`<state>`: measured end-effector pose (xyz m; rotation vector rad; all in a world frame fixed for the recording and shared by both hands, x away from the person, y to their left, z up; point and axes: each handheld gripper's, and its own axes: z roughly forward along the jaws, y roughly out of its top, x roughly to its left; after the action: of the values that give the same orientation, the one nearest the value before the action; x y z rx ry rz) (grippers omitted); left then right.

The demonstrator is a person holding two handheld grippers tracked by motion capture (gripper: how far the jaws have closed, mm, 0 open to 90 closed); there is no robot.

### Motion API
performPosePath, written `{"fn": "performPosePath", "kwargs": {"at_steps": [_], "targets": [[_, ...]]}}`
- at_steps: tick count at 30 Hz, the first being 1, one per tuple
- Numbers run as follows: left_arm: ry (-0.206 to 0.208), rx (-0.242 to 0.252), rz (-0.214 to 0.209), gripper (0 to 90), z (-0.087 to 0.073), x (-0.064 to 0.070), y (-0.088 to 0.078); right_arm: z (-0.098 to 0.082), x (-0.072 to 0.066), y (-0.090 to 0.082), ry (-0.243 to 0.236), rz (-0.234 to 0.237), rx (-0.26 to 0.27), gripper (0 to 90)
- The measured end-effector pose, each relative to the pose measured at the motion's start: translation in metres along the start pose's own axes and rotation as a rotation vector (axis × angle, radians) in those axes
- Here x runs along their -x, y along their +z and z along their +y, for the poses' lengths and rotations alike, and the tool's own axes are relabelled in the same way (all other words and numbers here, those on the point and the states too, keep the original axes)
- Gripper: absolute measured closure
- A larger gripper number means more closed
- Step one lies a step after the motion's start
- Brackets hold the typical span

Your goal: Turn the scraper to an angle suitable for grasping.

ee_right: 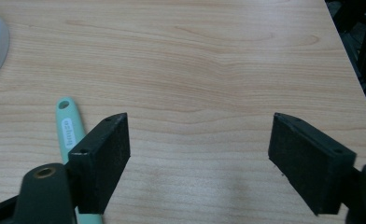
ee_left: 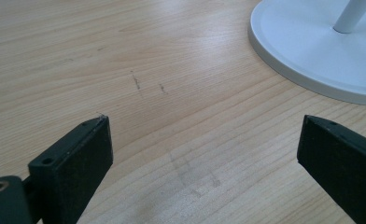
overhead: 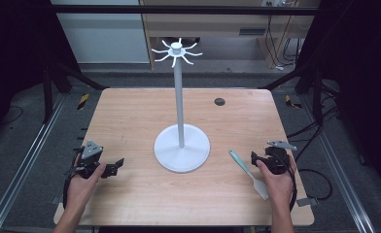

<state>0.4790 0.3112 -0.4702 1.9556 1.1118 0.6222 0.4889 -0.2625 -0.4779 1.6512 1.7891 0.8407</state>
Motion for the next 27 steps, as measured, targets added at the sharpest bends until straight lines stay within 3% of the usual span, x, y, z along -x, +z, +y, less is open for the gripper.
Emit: {"fn": "performPosePath", "kwargs": {"at_steps": [6,12,15,18,20,22,25,27], "targets": [[0.001,-0.01,0.001,3.1,-0.001,0.002,-0.001,0.007,-0.017,-0.001,-0.062,0.025,-0.015,39.7],[0.02,-0.023,0.0,3.1,-0.001,0.004,0.001,0.026,-0.03,0.004,-0.115,0.064,-0.037,58.3],[0.019,-0.023,0.0,3.2,-0.001,0.005,0.001,0.032,-0.032,0.012,-0.115,0.089,-0.061,67.8],[0.024,-0.031,0.002,3.3,-0.002,0.006,0.001,0.032,-0.036,0.017,-0.1,0.115,-0.046,78.6],[0.023,-0.03,0.002,3.3,-0.002,0.007,0.001,0.03,-0.038,0.019,-0.105,0.12,-0.05,81.8],[0.024,-0.03,-0.002,3.4,-0.001,0.007,0.002,0.026,-0.044,0.022,-0.165,0.114,-0.08,87.7],[0.03,-0.029,-0.002,3.5,-0.001,0.008,0.002,0.025,-0.046,0.021,-0.169,0.124,-0.083,89.8],[0.028,-0.027,-0.004,3.5,0.0,0.009,0.002,0.022,-0.046,0.017,-0.147,0.145,-0.083,90.0]]}}
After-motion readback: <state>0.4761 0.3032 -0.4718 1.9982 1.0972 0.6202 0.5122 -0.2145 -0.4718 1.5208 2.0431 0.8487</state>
